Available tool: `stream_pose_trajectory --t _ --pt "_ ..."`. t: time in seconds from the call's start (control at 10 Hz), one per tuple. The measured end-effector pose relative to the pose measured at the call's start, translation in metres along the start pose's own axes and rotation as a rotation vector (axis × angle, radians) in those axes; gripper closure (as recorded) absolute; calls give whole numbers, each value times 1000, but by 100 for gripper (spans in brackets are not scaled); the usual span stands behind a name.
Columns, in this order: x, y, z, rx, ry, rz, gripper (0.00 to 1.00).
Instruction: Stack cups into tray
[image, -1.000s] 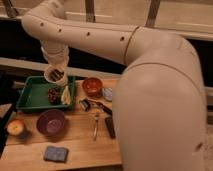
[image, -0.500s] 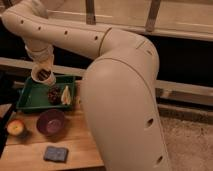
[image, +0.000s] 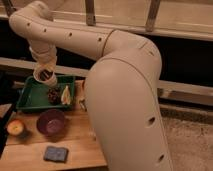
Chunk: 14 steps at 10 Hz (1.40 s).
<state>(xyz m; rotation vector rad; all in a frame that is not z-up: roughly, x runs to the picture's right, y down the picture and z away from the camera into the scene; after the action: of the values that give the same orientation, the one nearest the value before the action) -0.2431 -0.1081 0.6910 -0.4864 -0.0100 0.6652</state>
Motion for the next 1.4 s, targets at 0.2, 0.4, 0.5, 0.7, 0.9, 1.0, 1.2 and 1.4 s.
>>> stream_pose_trajectory --t 0.2,0.4,0.5,0.7,0.9,1.0,1.2,1.4 --pt "-19 -3 32 -46 -36 14 98" --pt "-47 -6 62 -95 -57 15 98" --pt "-59 -4 75 -118 -56 6 98" --pt "-74 8 107 -173 -40 -22 98" --pt "-81 21 135 -232 -17 -42 98" --pt "-86 32 147 -261 -1 -60 98" --pt "-90 43 165 -306 30 -82 98" --pt "-94 51 178 -324 44 -96 98"
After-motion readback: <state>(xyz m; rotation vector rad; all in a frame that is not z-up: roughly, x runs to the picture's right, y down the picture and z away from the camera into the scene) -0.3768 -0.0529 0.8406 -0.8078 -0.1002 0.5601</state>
